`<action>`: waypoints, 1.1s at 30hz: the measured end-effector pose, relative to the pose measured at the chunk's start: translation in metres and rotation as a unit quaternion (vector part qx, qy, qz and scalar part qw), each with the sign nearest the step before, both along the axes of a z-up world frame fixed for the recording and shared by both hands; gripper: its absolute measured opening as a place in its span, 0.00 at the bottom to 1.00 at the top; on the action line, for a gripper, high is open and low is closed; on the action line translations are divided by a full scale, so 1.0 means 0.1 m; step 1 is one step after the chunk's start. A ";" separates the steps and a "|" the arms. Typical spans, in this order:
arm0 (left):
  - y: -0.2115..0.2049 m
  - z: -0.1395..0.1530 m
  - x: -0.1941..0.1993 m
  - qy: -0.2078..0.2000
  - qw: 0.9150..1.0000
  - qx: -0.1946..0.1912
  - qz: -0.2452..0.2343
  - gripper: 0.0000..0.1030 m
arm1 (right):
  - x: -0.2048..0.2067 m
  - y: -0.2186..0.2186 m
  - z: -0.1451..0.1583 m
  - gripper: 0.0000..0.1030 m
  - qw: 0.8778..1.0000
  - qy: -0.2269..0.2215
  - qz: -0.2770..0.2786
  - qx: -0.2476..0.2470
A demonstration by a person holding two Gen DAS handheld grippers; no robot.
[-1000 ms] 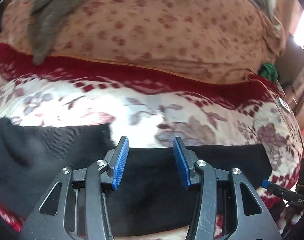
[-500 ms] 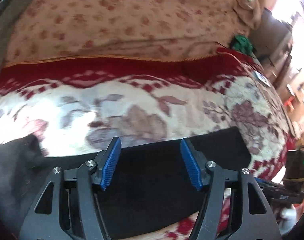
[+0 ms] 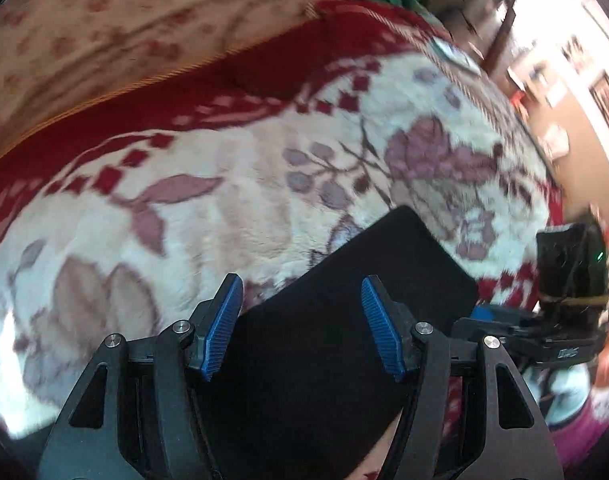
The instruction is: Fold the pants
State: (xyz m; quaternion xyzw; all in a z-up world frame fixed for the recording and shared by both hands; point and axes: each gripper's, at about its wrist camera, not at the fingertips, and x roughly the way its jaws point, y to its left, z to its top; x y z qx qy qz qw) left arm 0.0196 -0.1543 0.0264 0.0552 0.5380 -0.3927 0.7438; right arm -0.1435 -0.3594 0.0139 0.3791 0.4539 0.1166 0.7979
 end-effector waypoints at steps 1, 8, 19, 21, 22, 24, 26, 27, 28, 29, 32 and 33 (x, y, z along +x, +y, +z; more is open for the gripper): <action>-0.06 -0.03 0.02 0.002 1.000 0.004 -0.018 0.60 | -0.01 -0.01 0.01 0.48 1.000 0.003 0.006 0.003; -0.29 -0.16 0.07 0.019 0.992 0.007 -0.122 0.60 | 0.03 0.00 -0.02 0.48 1.000 0.008 0.020 0.019; -0.75 -0.21 -0.17 -0.043 0.973 0.049 -0.221 0.55 | 0.03 0.05 -0.04 0.17 1.000 -0.016 0.025 -0.007; -0.71 -0.19 -0.11 -0.035 0.976 0.033 -0.213 0.34 | 0.05 0.08 -0.02 0.13 0.999 -0.025 0.030 -0.011; -0.67 -0.18 -0.06 -0.021 0.979 0.019 -0.201 0.28 | 0.04 0.10 0.00 0.11 0.999 -0.035 0.032 -0.016; -0.62 -0.17 0.01 0.003 0.983 0.002 -0.185 0.16 | 0.02 0.11 0.06 0.11 0.998 -0.056 0.034 -0.013; -0.57 -0.13 0.00 0.000 0.985 -0.006 -0.173 0.14 | 0.01 0.09 0.11 0.10 0.997 -0.076 0.027 0.006; -0.54 -0.09 -0.02 -0.003 0.985 -0.011 -0.170 0.13 | 0.01 0.09 0.13 0.10 0.996 -0.085 0.025 0.015; -0.49 -0.02 -0.02 -0.007 0.986 -0.023 -0.166 0.12 | 0.00 0.11 0.17 0.10 0.995 -0.097 0.025 0.025; -0.45 0.03 -0.02 -0.007 0.987 -0.035 -0.160 0.12 | 0.01 0.13 0.22 0.10 0.994 -0.106 0.027 0.028; -0.24 0.26 -0.03 -0.013 0.988 -0.067 -0.140 0.11 | 0.02 0.25 0.45 0.10 0.989 -0.139 0.042 0.022; -0.15 0.36 -0.02 -0.017 0.988 -0.078 -0.130 0.11 | 0.03 0.29 0.53 0.10 0.987 -0.149 0.047 0.019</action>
